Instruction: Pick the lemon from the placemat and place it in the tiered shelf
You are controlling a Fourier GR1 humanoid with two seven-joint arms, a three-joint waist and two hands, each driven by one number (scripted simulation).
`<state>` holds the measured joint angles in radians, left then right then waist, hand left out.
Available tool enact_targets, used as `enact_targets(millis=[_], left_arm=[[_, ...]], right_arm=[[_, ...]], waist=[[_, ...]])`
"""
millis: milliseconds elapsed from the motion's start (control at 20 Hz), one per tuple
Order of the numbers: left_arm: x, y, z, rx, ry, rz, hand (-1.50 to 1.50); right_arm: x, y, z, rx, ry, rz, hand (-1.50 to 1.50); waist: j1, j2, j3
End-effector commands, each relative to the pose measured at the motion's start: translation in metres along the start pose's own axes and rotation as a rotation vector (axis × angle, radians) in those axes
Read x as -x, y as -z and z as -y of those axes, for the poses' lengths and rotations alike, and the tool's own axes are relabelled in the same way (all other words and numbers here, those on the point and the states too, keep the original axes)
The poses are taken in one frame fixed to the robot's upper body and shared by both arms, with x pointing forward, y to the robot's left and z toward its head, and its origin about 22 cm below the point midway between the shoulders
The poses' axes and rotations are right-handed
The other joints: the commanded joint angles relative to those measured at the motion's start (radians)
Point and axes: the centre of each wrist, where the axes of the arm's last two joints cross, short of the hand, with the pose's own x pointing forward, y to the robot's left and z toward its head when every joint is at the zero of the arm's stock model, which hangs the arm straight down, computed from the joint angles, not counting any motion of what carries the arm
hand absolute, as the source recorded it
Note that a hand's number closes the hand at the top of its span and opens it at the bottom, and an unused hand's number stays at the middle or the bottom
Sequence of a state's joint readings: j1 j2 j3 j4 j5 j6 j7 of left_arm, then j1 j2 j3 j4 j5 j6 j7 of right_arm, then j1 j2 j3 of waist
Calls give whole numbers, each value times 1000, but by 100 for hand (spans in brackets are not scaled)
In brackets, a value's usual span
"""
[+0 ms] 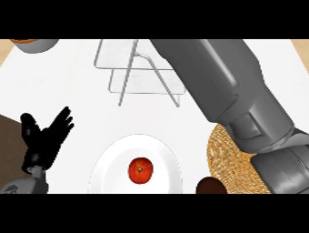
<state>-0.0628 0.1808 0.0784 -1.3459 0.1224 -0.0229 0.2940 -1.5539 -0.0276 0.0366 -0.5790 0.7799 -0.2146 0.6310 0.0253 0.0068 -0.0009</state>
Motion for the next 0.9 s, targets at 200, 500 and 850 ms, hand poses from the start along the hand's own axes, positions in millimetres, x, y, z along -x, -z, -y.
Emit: enact_targets(millis=[200,500,850], left_arm=[[5,-11,2,13,13,-8,0],[4,-9,-11,-16,4,-2,0],[-3,-3,6,18,-1,-9,0]], right_arm=[[-1,11,11,-25,-26,8,150],[-1,7,13,56,154,-89,-150],[-4,4,19,109,427,-94,-150]], waist=[[4,-2,0],[-3,-7,1],[-3,-6,1]])
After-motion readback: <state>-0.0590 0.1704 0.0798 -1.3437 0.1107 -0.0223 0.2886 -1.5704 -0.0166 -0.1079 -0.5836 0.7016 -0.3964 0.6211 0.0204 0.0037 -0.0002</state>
